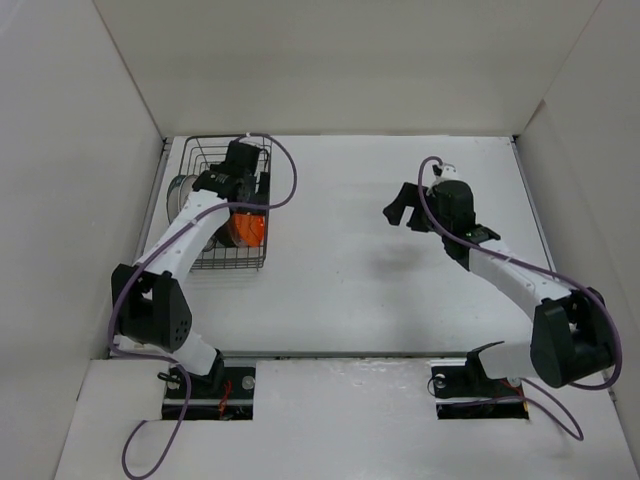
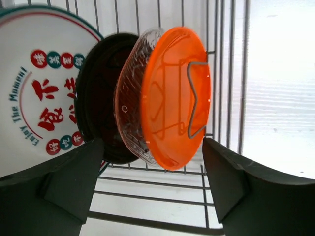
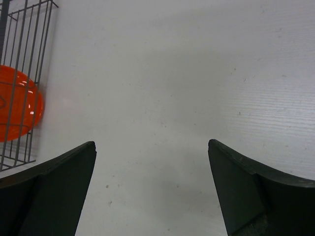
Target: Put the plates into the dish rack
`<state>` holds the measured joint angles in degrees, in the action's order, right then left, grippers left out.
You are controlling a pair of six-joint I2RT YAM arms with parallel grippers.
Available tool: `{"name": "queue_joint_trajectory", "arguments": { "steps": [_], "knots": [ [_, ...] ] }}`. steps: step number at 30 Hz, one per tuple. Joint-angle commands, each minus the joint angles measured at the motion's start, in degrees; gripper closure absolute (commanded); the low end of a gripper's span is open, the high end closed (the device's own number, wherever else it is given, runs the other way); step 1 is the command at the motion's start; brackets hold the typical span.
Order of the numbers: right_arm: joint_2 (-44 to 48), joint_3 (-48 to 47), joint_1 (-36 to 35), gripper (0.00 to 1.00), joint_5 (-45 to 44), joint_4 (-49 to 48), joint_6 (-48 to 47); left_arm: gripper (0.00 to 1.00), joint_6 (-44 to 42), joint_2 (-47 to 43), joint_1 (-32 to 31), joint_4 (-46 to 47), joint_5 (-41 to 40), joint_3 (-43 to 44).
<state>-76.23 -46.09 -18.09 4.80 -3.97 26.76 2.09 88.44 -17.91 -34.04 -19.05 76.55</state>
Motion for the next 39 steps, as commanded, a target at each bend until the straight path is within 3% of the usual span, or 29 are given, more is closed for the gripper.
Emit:
{"name": "queue_joint_trajectory", "arguments": {
  "steps": [1, 3, 4, 7, 13, 20, 25, 33, 39],
  "knots": [
    [0.11, -5.67, -0.89, 0.0, 0.22, 0.7, -2.32, 0.21, -0.94, -4.05, 0.07, -2.43, 3.05, 8.49],
    [0.11, -11.27, -2.21, 0.0, -1.36, 7.09, -5.91, 0.04, -2.52, -5.64, 0.07, -3.31, 3.84, 12.37],
    [0.11, -13.66, -2.83, 0.0, -2.67, 9.92, -7.06, 0.01, -2.53, -7.48, 0.07, -3.83, 3.15, 15.96],
    [0.11, -23.5, -5.64, 0.0, -10.23, 21.78, -10.4, 0.01, -4.02, -10.12, 0.77, -3.84, 3.14, 20.99],
    [5.11, -37.56, -11.17, 0.0, -23.07, 37.69, -12.88, 0.01, -5.42, -20.14, 3.23, 2.13, 3.67, 20.05],
    [15.31, -46.62, -13.46, 0.0, -29.84, 46.66, -13.49, 0.01, -6.13, -29.73, 3.23, 0.65, 0.15, 24.78],
    [20.94, -51.47, -13.47, 0.0, -32.66, 50.98, -15.33, 0.01, -5.79, -37.88, 3.23, -0.49, -2.05, 22.16],
    [25.34, -50.69, -13.47, 0.0, -33.71, 53.01, -15.87, 0.01, -4.55, -45.19, 6.74, -1.29, 0.23, 14.95],
    [25.86, -49.36, -13.47, 0.0, -33.36, 53.01, -15.87, 0.01, -3.93, -45.82, 8.5, -1.29, 1.29, 12.48]
  ]
}}
